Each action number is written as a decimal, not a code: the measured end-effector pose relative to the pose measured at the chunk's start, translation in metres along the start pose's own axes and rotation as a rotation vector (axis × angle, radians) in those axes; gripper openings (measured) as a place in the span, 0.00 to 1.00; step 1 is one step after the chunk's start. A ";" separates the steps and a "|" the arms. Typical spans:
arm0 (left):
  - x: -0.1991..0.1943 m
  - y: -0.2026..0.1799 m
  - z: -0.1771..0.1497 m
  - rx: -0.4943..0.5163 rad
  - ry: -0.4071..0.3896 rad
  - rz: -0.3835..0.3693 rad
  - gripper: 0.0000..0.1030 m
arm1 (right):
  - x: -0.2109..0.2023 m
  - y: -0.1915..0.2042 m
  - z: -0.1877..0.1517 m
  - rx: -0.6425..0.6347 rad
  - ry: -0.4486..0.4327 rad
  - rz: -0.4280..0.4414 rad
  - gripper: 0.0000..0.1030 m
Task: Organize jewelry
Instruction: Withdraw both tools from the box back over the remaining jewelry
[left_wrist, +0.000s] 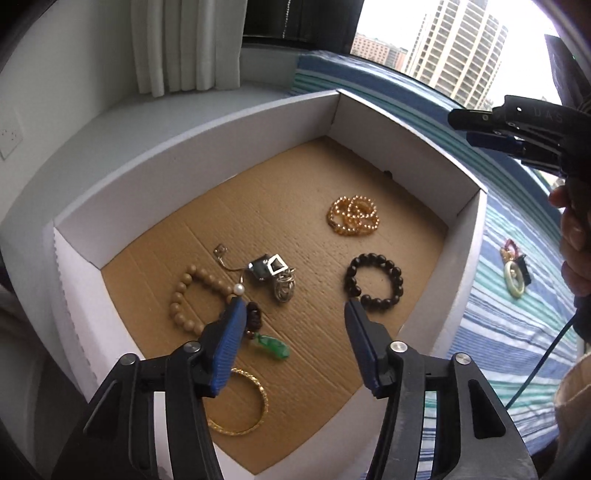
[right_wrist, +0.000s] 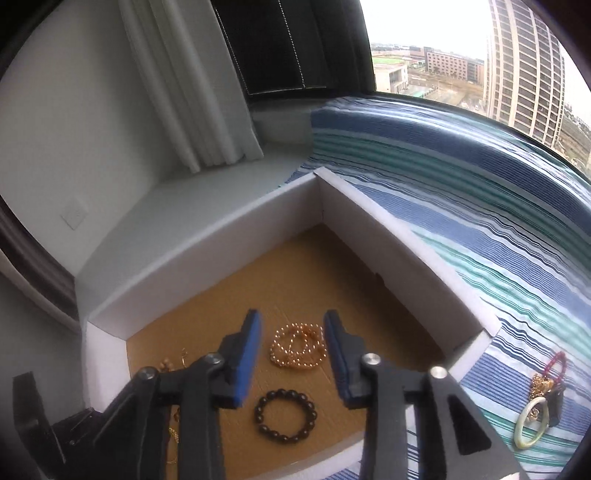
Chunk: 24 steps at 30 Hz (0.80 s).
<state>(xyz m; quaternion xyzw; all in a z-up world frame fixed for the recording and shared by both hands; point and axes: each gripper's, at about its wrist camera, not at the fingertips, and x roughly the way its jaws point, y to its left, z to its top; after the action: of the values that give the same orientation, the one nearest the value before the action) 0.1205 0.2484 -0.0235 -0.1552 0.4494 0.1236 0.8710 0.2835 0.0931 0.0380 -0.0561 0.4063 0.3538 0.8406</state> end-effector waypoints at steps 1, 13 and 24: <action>-0.008 -0.002 0.001 0.002 -0.023 -0.002 0.67 | -0.012 0.001 -0.003 -0.018 -0.022 -0.004 0.44; -0.045 -0.113 -0.048 0.190 -0.114 -0.174 0.91 | -0.098 -0.052 -0.132 -0.085 -0.122 -0.217 0.74; 0.040 -0.208 -0.135 0.330 0.034 -0.215 0.92 | -0.128 -0.157 -0.310 0.196 -0.091 -0.474 0.74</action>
<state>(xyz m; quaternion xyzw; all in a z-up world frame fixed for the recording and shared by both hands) 0.1165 0.0081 -0.0977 -0.0595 0.4591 -0.0481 0.8851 0.1313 -0.2126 -0.1054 -0.0521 0.3761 0.1080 0.9188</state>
